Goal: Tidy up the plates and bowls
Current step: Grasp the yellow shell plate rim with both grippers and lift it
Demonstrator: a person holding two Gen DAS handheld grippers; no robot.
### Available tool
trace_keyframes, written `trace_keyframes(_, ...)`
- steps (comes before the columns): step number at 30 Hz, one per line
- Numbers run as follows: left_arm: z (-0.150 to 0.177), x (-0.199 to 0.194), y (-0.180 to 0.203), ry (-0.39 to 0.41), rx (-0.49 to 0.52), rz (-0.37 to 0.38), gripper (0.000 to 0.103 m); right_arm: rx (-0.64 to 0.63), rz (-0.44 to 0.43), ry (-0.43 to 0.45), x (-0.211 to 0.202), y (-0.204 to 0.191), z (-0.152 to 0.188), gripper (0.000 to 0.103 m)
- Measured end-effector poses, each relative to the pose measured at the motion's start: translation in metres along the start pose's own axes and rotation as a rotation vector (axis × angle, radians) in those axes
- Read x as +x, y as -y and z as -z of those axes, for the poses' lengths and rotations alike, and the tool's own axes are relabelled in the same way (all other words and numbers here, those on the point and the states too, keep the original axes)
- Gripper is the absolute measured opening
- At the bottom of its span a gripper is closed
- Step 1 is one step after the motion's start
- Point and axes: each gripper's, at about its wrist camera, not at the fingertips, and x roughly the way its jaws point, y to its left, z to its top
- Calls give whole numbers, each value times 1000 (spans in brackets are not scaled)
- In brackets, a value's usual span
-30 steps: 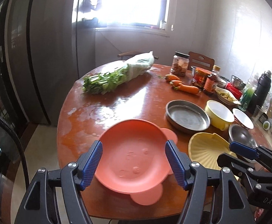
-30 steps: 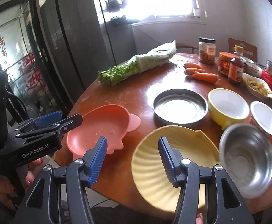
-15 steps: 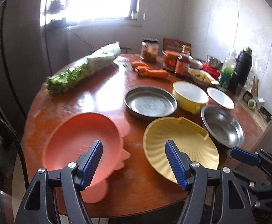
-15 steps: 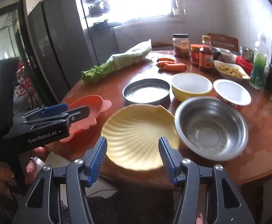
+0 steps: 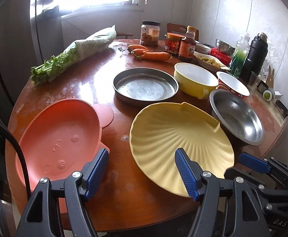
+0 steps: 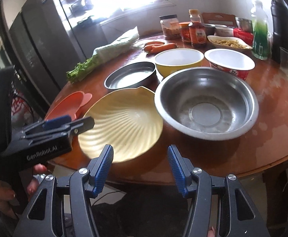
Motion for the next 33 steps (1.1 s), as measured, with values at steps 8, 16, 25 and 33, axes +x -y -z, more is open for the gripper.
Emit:
trace_keyframes(8, 0, 15, 6, -28, 7, 38, 61, -25, 19, 3, 17, -1, -3, 48)
trace_keyframes(16, 1, 17, 2, -14, 3, 5, 29, -59, 50, 6, 23, -5, -4, 39)
trace_keyframes(25, 1, -15, -14, 50, -16, -14, 29, -88, 14, 31, 13, -24, -10, 39)
trace_keyframes(33, -1, -55, -54, 133, -85, -81, 29, -193, -53, 83, 8, -73, -31, 39)
